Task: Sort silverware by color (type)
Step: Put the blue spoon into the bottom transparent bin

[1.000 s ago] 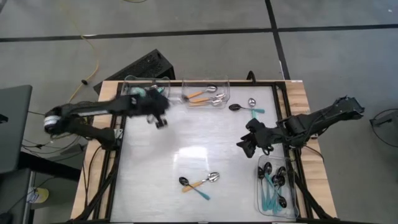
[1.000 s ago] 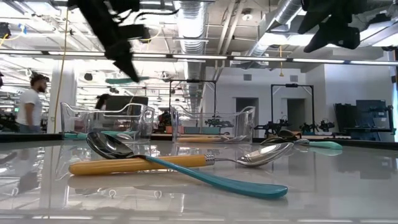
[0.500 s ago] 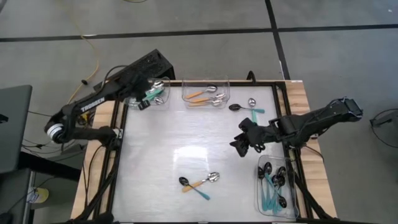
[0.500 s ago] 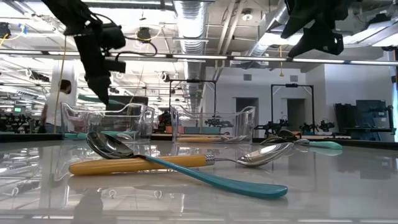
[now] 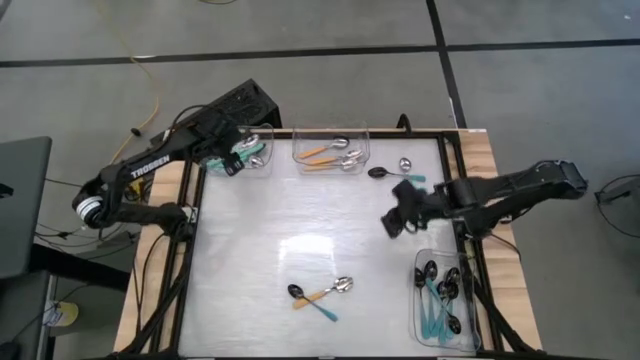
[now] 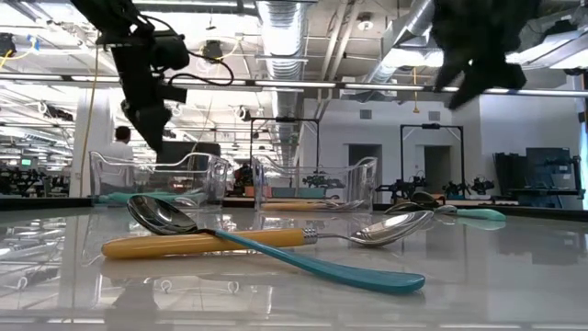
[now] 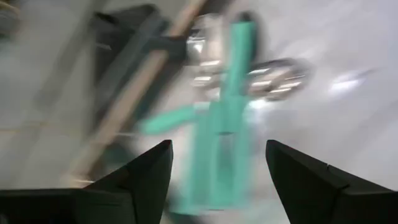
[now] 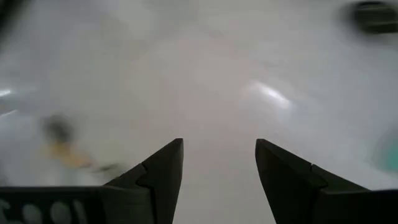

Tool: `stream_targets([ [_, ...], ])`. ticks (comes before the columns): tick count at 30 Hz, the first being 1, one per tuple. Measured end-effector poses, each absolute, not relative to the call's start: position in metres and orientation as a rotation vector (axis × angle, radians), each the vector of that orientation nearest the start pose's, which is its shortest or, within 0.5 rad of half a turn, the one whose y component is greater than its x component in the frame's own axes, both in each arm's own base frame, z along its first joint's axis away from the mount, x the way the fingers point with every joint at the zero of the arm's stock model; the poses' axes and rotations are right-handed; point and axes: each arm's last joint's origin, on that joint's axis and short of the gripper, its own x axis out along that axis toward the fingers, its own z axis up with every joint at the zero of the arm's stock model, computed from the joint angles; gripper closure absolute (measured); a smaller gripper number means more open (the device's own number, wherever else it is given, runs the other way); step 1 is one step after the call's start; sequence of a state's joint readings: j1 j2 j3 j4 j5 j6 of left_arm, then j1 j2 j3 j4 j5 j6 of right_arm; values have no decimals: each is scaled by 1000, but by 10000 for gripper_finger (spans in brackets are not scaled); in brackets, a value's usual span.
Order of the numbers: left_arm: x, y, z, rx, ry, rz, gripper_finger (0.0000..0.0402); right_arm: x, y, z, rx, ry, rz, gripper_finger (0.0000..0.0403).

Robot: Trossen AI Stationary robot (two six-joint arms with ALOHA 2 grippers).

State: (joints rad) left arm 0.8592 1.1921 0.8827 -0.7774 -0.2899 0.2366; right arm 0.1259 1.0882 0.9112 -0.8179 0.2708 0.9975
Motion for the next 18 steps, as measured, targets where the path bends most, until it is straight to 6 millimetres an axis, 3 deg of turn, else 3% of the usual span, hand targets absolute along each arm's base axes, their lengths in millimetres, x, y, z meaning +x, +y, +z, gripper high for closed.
stream_targets([
  [2,142,163,250,-288,1088,820,155,194,0,270,652,882,-664,180],
  [6,168,141,258,-497,873,640,156,192,-44,265,485,994,-629,180],
  [13,224,74,274,-455,667,379,172,192,-134,231,356,1160,-565,180],
  [18,235,43,282,-472,591,310,173,197,-167,199,323,1249,-486,180],
])
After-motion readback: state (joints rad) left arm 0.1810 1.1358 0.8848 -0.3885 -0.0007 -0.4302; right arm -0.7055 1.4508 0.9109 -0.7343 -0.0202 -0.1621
